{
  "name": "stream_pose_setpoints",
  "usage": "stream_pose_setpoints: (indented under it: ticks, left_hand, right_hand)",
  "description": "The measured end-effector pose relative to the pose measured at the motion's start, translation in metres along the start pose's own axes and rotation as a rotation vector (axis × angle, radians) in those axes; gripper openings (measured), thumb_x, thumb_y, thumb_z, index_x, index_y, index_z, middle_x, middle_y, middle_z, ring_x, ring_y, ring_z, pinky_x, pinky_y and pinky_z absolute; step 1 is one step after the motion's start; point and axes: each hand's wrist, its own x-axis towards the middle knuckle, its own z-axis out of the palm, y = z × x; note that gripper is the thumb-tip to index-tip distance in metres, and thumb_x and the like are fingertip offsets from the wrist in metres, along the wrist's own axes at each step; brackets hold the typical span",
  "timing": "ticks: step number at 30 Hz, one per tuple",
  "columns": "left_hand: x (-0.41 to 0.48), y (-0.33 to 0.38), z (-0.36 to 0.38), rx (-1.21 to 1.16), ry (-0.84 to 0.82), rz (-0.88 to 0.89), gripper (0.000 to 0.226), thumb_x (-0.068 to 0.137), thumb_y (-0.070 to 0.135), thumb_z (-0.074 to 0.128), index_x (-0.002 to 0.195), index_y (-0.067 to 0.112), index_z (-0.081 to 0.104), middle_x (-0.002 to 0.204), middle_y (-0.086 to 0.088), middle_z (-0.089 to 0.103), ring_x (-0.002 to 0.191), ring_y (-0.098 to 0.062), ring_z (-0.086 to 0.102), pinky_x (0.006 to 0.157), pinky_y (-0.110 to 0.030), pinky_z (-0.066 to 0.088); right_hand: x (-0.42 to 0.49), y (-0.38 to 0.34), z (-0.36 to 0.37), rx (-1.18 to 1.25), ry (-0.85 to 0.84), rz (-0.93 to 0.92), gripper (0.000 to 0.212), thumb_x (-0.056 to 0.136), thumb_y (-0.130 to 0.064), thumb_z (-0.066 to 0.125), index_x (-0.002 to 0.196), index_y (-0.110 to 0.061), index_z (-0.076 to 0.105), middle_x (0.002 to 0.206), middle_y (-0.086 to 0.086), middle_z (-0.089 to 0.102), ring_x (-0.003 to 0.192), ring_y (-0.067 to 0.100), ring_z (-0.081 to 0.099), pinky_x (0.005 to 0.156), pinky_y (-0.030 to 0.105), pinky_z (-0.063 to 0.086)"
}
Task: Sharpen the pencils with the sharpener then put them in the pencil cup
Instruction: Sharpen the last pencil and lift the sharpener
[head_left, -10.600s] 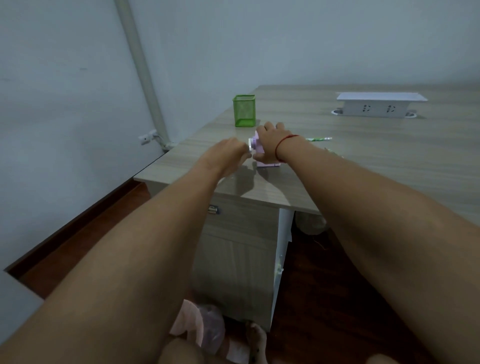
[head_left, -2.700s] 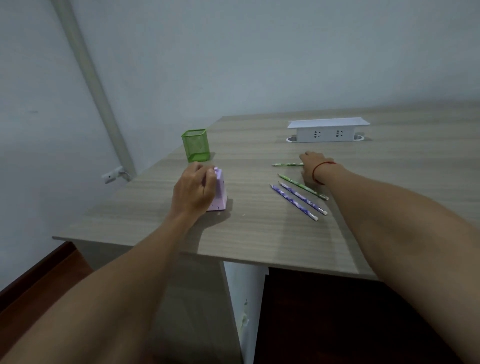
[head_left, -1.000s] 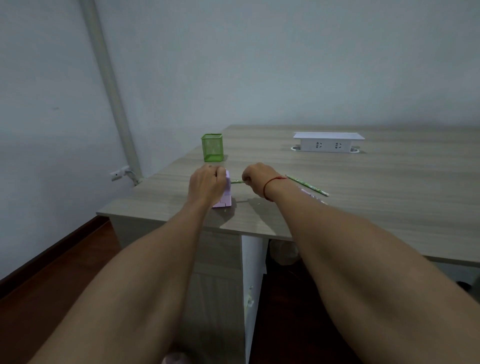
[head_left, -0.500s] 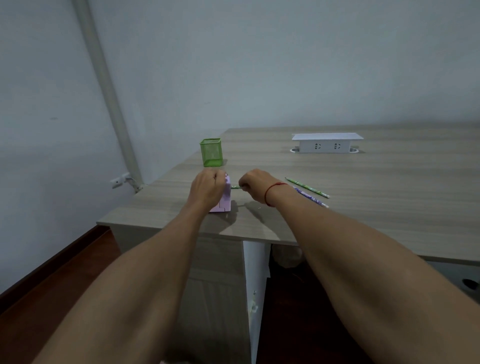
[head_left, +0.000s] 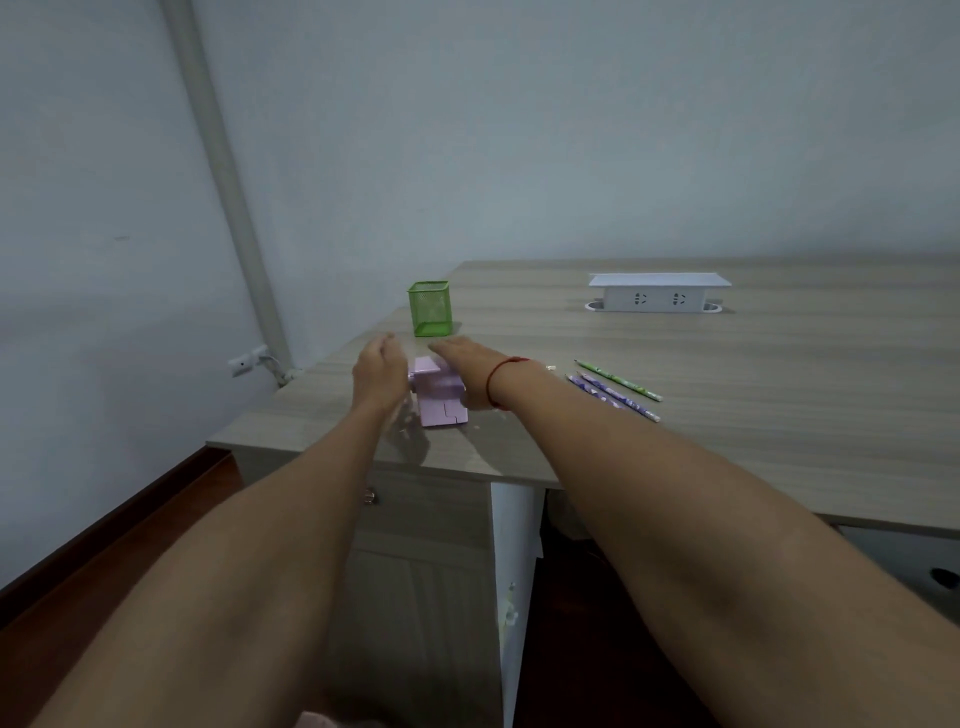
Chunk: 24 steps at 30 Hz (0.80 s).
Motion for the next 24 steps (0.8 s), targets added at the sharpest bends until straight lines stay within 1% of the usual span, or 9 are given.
stream_pose_setpoints:
  ticks: [1,2,5,7,11,14,16,19,24]
  left_hand:
    - [0.0,-0.007,-0.008,0.042,-0.036,-0.027,0.032,0.098,0.019,0.03,0.096,0.004,0.057,0.104,-0.018,0.061,0.093,-0.028,0.053,0.072,-0.031,0.045]
    - [-0.002,-0.014,-0.014,0.112,-0.118,-0.031,0.031,0.098,0.015,0.031,0.092,0.002,0.058,0.096,-0.017,0.06,0.087,-0.03,0.054,0.067,-0.028,0.043]
    - [-0.006,-0.03,-0.026,0.41,-0.392,0.073,0.025,0.091,0.003,0.043,0.098,0.001,0.067,0.097,-0.016,0.067,0.09,-0.028,0.062,0.077,-0.03,0.046]
    - [-0.004,-0.032,-0.029,0.526,-0.479,0.189,0.02,0.088,0.002,0.048,0.094,0.002,0.067,0.097,-0.016,0.069,0.091,-0.03,0.063,0.081,-0.034,0.05]
    - [0.002,-0.035,-0.031,0.609,-0.49,0.308,0.019,0.089,0.004,0.049,0.091,0.003,0.068,0.098,-0.015,0.069,0.083,-0.023,0.059,0.078,-0.031,0.046]
    - [0.005,-0.04,-0.031,0.687,-0.524,0.355,0.022,0.093,0.011,0.047,0.096,0.006,0.068,0.1,-0.014,0.068,0.085,-0.024,0.061,0.082,-0.037,0.05]
    - [0.008,-0.039,-0.031,0.757,-0.541,0.376,0.023,0.093,0.013,0.045,0.097,0.006,0.067,0.098,-0.014,0.067,0.085,-0.026,0.061,0.082,-0.039,0.049]
    - [0.019,-0.028,-0.033,0.917,-0.529,0.455,0.017,0.094,0.016,0.047,0.095,0.009,0.063,0.096,-0.012,0.066,0.082,-0.026,0.06,0.076,-0.035,0.048]
    - [0.028,-0.018,-0.035,1.052,-0.478,0.595,0.011,0.089,0.002,0.052,0.094,0.004,0.062,0.091,-0.014,0.063,0.079,-0.031,0.061,0.07,-0.038,0.049]
  right_hand:
    - [0.0,-0.001,0.001,-0.026,-0.02,-0.013,0.081,0.083,0.004,0.063,0.151,-0.011,0.021,0.155,0.008,0.026,0.14,0.027,0.034,0.114,0.035,0.032]
    - [0.001,-0.001,0.002,-0.052,-0.038,-0.019,0.084,0.082,0.0,0.066,0.151,-0.013,0.02,0.155,0.007,0.026,0.139,0.027,0.035,0.114,0.037,0.034]
    - [0.006,-0.002,0.005,-0.111,-0.041,-0.042,0.083,0.082,-0.014,0.07,0.15,-0.016,0.022,0.149,0.008,0.033,0.134,0.028,0.041,0.109,0.039,0.039]
    - [0.01,-0.007,0.008,-0.151,-0.018,-0.057,0.078,0.084,-0.024,0.069,0.148,-0.015,0.025,0.143,0.011,0.039,0.126,0.03,0.048,0.101,0.038,0.043]
    - [0.021,-0.017,0.016,-0.158,0.029,-0.006,0.063,0.091,-0.032,0.059,0.144,-0.013,0.029,0.137,0.016,0.039,0.115,0.034,0.055,0.094,0.041,0.047]
    - [0.027,-0.017,0.024,-0.148,0.071,0.005,0.049,0.094,-0.031,0.055,0.136,-0.011,0.038,0.134,0.016,0.042,0.114,0.036,0.055,0.093,0.042,0.047]
    - [0.028,-0.016,0.028,-0.119,0.094,0.005,0.05,0.094,-0.03,0.056,0.136,-0.012,0.039,0.135,0.015,0.043,0.116,0.036,0.053,0.094,0.042,0.046]
    - [0.028,-0.015,0.031,-0.118,0.109,-0.009,0.052,0.093,-0.032,0.056,0.137,-0.012,0.037,0.137,0.014,0.042,0.118,0.036,0.052,0.096,0.044,0.046]
    - [0.026,-0.014,0.034,-0.145,0.127,-0.017,0.054,0.094,-0.033,0.053,0.14,-0.012,0.034,0.14,0.012,0.041,0.12,0.035,0.05,0.098,0.044,0.046]
